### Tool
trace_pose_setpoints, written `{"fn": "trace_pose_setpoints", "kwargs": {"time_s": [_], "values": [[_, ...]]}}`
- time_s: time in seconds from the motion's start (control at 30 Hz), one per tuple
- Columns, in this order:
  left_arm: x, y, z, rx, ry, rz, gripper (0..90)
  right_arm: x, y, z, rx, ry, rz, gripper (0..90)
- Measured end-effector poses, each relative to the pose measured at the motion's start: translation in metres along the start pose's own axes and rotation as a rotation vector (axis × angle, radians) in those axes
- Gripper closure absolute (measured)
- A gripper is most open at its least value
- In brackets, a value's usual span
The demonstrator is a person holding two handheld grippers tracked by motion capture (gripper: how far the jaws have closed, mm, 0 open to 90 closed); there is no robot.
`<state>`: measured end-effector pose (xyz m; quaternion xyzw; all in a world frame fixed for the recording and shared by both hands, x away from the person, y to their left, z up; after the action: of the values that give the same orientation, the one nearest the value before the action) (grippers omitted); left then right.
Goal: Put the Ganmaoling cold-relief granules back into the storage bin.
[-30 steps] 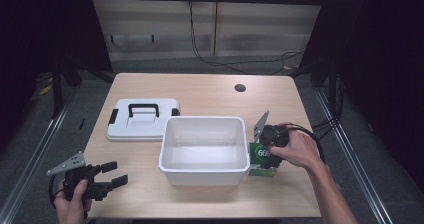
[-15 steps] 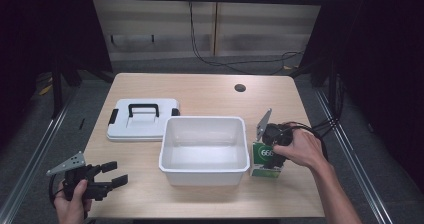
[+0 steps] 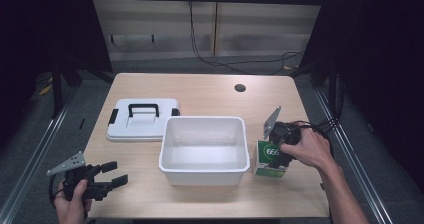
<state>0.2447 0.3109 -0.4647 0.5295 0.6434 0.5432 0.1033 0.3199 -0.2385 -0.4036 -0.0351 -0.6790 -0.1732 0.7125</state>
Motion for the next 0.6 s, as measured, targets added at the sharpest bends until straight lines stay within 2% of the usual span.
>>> {"fn": "trace_pose_setpoints", "kwargs": {"time_s": [0.23,0.6], "values": [[0.0,0.0,0.0,-0.001,0.0,-0.001,17.9,0.011,-0.005,0.001,-0.016,-0.003,-0.045,15.4],[0.0,0.0,0.0,-0.004,-0.001,0.0,17.9,0.019,-0.008,0.003,-0.034,-0.015,-0.069,15.4]]}}
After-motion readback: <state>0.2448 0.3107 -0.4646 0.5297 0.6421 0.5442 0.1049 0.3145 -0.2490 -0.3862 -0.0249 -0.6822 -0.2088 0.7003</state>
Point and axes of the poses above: each handheld gripper's, and its own axes: x roughly backward along the jaws, y roughly out of its top, z roughly to its left, the point moved 1 cm from there along -x, roughly forward along the jaws, and after that the axes turned 3 degrees about z, right-handed, at the moved point
